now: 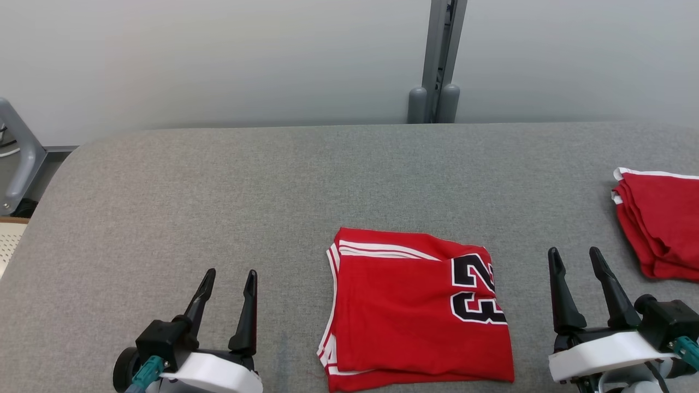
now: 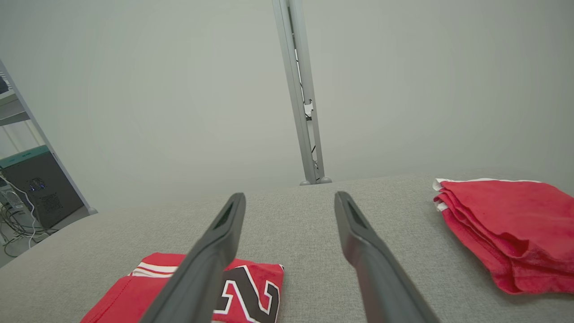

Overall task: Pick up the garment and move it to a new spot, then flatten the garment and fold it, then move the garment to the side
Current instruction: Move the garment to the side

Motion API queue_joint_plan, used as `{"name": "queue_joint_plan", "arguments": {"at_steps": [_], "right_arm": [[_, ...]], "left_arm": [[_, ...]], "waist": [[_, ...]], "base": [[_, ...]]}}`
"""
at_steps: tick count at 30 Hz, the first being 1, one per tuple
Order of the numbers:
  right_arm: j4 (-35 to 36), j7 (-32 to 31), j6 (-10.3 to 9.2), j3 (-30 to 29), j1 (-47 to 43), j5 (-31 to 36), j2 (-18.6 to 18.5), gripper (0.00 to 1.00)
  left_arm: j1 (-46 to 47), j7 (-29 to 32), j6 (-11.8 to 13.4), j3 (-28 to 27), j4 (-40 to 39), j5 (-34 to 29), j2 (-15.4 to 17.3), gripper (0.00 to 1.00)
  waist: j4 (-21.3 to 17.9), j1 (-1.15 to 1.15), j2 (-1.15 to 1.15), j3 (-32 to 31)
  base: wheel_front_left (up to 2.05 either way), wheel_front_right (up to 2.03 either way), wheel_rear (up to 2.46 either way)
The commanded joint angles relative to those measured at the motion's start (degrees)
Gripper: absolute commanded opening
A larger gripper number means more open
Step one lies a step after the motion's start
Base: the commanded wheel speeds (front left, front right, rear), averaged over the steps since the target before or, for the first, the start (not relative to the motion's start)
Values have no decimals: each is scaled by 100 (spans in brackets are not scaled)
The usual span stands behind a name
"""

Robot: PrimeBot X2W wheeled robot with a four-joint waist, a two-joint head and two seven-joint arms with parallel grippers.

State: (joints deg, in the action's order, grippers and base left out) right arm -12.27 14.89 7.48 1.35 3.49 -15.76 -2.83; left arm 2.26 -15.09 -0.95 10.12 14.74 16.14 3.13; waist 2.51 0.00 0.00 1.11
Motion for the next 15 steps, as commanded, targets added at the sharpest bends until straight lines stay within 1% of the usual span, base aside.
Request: {"name": "queue_joint_plan", "arguments": {"at_steps": [1,9,11,13,15], "right_arm": [[-23,43,3,0,-22,-34,-20,100],[-33,43,3,-4,8,-33,-20,100],[-134,42,3,-14,3,16,-20,100],[-271,-88,3,7,60,109,-19,100],[-442,-377,3,-13,141,289,-21,100]], "left_arm": [[-45,-7,-25,-45,11,-38,12,100],[-48,-7,-42,-122,1,-63,-2,100],[-40,-7,-51,-125,-3,-61,-5,100],[-24,-7,-45,-125,-7,-63,-7,100],[2,-7,-50,-120,-8,-67,-7,100]], "waist": [[8,0,0,-6],[8,0,0,10],[11,0,0,23],[15,0,0,44],[26,0,0,78]], "base": [[0,0,0],[0,0,0],[0,0,0],[0,0,0],[0,0,0]]}}
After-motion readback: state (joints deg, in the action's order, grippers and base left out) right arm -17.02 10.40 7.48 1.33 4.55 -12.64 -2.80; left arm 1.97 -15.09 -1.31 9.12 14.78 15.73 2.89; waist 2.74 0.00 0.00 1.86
